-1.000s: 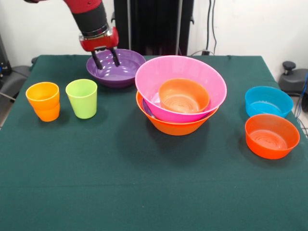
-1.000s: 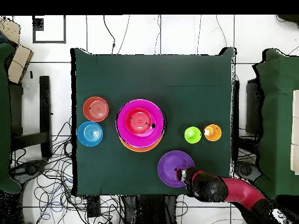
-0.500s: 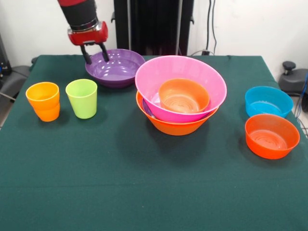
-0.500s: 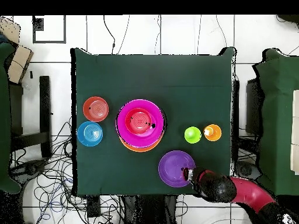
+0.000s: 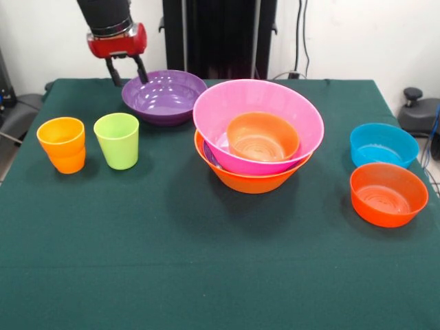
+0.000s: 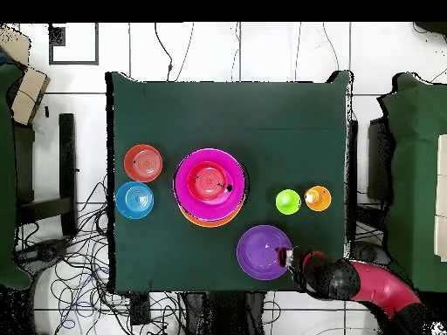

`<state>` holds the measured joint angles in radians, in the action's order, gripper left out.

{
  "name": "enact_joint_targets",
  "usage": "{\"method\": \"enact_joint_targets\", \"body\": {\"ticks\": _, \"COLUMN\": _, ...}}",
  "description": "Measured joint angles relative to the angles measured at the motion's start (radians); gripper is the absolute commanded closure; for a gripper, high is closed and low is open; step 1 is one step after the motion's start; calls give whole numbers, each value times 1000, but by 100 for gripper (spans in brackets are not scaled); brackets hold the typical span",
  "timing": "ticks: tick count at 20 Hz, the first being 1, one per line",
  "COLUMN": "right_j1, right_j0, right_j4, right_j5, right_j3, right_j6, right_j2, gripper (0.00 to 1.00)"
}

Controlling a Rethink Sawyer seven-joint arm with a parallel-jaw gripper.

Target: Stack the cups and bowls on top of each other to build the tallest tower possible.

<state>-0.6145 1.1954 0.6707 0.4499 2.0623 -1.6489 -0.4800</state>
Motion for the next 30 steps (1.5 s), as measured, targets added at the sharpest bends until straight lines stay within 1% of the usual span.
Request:
{"method": "enact_joint_targets", "body": {"ticks": 4, "right_j1": 20, "right_j0": 4, "right_j4": 1, "right_j5": 0, "right_j3": 0, "right_j6": 0, "right_j2": 0, "gripper": 0}}
{"method": "enact_joint_targets", "body": {"ticks": 9, "right_j1": 73, "right_j0": 11, "right_j4": 32, "right_j5": 0, "right_j3": -10, "right_j6": 0, "right_j2": 0, "gripper": 0}}
{"method": "enact_joint_targets", "body": {"ticks": 10, "right_j1": 104, "right_j0": 16, "right_j4": 55, "right_j5": 0, "right_j3": -23, "right_j6": 0, "right_j2": 0, "gripper": 0}}
{"method": "enact_joint_targets", "body": {"ticks": 11, "right_j1": 118, "right_j0": 20, "right_j4": 64, "right_j5": 0, "right_j3": -28, "right_j6": 0, "right_j2": 0, "gripper": 0}}
{"method": "enact_joint_targets", "body": {"ticks": 13, "right_j1": 142, "right_j0": 30, "right_j4": 78, "right_j5": 0, "right_j3": -38, "right_j6": 0, "right_j2": -1, "gripper": 0}}
{"method": "enact_joint_targets", "body": {"ticks": 15, "right_j1": 176, "right_j0": 55, "right_j4": 92, "right_j5": 0, "right_j3": -47, "right_j6": 0, "right_j2": -5, "gripper": 0}}
{"method": "enact_joint_targets", "body": {"ticks": 16, "right_j1": 181, "right_j0": 64, "right_j4": 92, "right_j5": 1, "right_j3": -46, "right_j6": 0, "right_j2": -8, "gripper": 0}}
{"method": "enact_joint_targets", "body": {"ticks": 18, "right_j1": 181, "right_j0": 74, "right_j4": 92, "right_j5": 5, "right_j3": -45, "right_j6": 0, "right_j2": -14, "gripper": 0}}
{"method": "enact_joint_targets", "body": {"ticks": 21, "right_j1": 155, "right_j0": 89, "right_j4": 78, "right_j5": 31, "right_j3": -42, "right_j6": 0, "right_j2": -32, "gripper": 0}}
{"method": "enact_joint_targets", "body": {"ticks": 22, "right_j1": 132, "right_j0": 90, "right_j4": 64, "right_j5": 54, "right_j3": -42, "right_j6": 0, "right_j2": -43, "gripper": 0}}
{"method": "enact_joint_targets", "body": {"ticks": 25, "right_j1": 104, "right_j0": 89, "right_j4": 45, "right_j5": 80, "right_j3": -42, "right_j6": 0, "right_j2": -55, "gripper": 0}}
{"method": "enact_joint_targets", "body": {"ticks": 26, "right_j1": 77, "right_j0": 89, "right_j4": 29, "right_j5": 107, "right_j3": -42, "right_j6": 0, "right_j2": -68, "gripper": 0}}
{"method": "enact_joint_targets", "body": {"ticks": 30, "right_j1": 41, "right_j0": 89, "right_j4": 13, "right_j5": 138, "right_j3": -41, "right_j6": 0, "right_j2": -88, "gripper": 0}}
